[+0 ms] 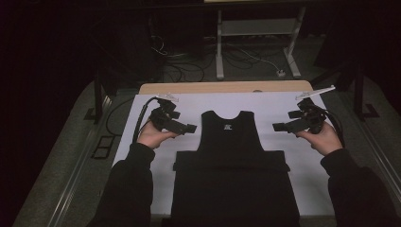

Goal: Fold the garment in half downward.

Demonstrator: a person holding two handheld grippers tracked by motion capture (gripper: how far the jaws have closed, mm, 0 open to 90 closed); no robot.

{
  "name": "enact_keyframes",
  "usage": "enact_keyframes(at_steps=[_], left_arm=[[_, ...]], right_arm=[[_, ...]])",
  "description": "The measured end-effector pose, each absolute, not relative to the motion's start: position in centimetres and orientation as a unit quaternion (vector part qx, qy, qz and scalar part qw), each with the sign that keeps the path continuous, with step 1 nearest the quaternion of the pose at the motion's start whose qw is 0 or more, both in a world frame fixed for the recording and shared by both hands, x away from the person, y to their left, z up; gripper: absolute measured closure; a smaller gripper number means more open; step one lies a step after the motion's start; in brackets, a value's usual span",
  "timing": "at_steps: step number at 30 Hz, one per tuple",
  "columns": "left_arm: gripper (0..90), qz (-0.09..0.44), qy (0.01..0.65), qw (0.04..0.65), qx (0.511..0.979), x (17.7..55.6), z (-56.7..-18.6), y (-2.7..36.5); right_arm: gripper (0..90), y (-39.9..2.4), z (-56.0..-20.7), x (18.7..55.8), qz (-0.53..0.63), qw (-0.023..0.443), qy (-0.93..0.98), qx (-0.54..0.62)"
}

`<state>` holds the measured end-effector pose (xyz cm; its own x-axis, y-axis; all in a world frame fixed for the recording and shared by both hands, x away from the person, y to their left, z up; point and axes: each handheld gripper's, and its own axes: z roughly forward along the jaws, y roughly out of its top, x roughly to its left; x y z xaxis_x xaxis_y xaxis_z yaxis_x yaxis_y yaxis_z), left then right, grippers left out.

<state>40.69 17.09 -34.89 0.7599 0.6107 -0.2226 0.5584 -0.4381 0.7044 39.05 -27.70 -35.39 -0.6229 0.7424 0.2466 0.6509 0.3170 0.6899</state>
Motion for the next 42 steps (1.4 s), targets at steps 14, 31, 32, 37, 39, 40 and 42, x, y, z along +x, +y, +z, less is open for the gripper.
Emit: enact_keyframes(at_steps=[14,31,32,37,39,40,42], left_arm=[[0.0,0.031,0.365,0.406,0.837,42.3,-35.9,16.9],[0.0,0.026,0.383,0.389,0.837,44.4,-37.6,15.7],[0.0,0.026,0.385,0.388,0.837,44.5,-37.8,15.6],[0.0,0.024,0.387,0.384,0.838,44.9,-38.4,15.3],[0.0,0.022,0.391,0.385,0.836,45.0,-38.6,15.2],[0.0,0.022,0.39,0.384,0.836,45.1,-38.7,15.3],[0.0,0.022,0.394,0.385,0.834,45.2,-39.0,15.2]], right_arm=[[0.0,-26.7,-36.1,41.0,0.39,0.05,0.81,0.436],[0.0,-25.8,-37.0,43.1,0.382,0.045,0.811,0.441],[0.0,-25.8,-37.2,43.2,0.383,0.044,0.81,0.441],[0.0,-25.4,-38.0,43.8,0.382,0.039,0.81,0.444],[0.0,-25.3,-38.3,44.0,0.381,0.035,0.808,0.447],[0.0,-25.2,-38.4,44.1,0.381,0.035,0.809,0.447],[0.0,-25.2,-38.7,44.2,0.379,0.034,0.809,0.448]])
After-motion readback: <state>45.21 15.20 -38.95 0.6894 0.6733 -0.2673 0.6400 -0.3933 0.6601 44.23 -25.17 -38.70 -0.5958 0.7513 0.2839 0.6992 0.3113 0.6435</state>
